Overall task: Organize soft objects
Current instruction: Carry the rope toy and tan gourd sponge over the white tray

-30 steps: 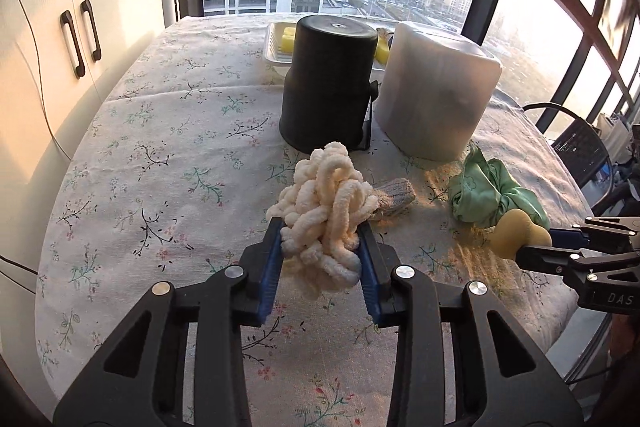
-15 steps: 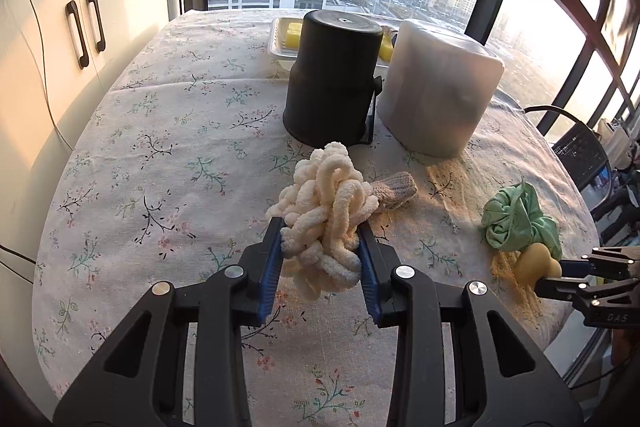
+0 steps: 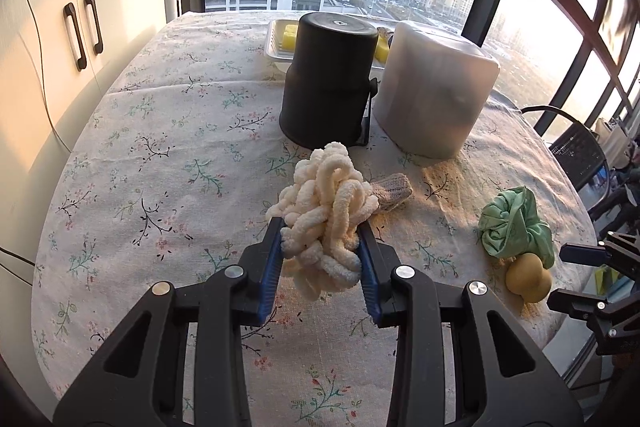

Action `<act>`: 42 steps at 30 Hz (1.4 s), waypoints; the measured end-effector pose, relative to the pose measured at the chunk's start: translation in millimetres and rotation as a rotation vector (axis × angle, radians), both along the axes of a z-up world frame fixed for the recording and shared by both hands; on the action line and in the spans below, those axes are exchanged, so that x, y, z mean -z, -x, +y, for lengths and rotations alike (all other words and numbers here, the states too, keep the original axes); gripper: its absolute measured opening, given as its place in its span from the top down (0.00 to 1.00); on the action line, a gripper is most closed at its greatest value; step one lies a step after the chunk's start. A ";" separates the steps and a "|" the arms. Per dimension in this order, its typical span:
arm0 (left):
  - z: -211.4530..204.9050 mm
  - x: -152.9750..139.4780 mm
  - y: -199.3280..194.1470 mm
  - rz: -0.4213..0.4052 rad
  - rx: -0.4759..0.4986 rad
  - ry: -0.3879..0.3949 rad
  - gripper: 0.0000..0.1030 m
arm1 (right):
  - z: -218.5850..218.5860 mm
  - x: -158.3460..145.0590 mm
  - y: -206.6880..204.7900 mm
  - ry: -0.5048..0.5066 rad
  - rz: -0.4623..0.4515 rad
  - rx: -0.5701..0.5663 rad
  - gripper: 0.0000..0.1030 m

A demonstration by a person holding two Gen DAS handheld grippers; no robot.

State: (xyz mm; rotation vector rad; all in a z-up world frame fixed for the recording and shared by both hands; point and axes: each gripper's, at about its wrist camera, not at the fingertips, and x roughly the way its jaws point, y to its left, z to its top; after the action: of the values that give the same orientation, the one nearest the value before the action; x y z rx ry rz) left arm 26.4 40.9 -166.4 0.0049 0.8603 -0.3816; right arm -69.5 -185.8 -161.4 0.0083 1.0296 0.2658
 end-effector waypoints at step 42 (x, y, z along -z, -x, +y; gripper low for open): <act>18.4 -12.1 -65.1 -0.028 -0.068 -0.028 0.69 | -106.5 -16.7 -113.0 -0.002 0.040 0.252 0.64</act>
State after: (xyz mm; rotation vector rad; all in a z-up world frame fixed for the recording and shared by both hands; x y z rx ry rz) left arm 91.5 59.3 -154.3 0.0065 0.8357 -0.3054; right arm 43.6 -292.3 -144.6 0.1449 1.0568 0.0374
